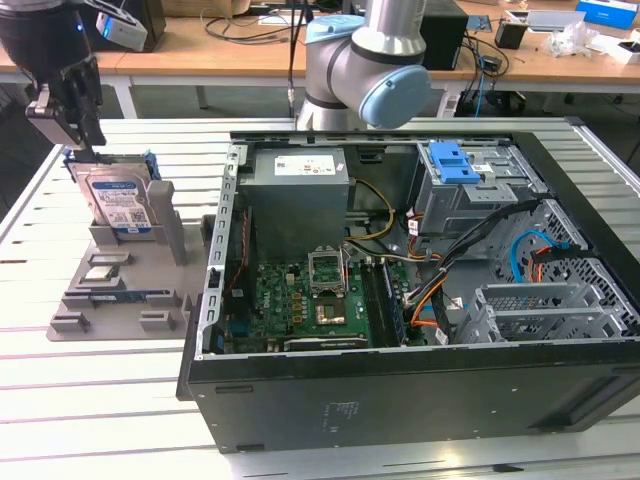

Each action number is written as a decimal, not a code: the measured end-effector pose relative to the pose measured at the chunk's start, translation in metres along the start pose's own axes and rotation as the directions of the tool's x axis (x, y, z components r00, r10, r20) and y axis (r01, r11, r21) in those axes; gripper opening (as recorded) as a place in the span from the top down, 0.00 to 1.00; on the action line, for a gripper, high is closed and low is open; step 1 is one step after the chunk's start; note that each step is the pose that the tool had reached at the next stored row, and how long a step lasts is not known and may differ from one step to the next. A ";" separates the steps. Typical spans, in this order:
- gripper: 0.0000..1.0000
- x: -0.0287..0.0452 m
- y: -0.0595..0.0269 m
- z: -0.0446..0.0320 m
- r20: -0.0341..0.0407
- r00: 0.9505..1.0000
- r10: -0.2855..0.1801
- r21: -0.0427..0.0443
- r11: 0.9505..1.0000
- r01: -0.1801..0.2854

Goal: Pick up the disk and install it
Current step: 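Pick up the disk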

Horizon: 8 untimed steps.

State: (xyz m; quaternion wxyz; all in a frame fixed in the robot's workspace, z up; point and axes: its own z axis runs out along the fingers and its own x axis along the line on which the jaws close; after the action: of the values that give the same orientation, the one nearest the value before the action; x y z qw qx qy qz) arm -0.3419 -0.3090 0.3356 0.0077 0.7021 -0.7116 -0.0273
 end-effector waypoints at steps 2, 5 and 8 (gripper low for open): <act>0.56 -0.0031 0.0014 0.0043 0.000 1.000 -0.001 0.000 1.000 0.001; 0.56 -0.0065 0.0036 0.0077 0.001 1.000 -0.002 0.000 1.000 0.002; 0.56 -0.0074 0.0070 0.0117 0.001 1.000 -0.003 0.000 1.000 0.003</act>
State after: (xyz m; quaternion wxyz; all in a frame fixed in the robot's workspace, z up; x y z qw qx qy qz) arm -0.3493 -0.3012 0.3244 0.0074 0.7030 -0.7106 -0.0278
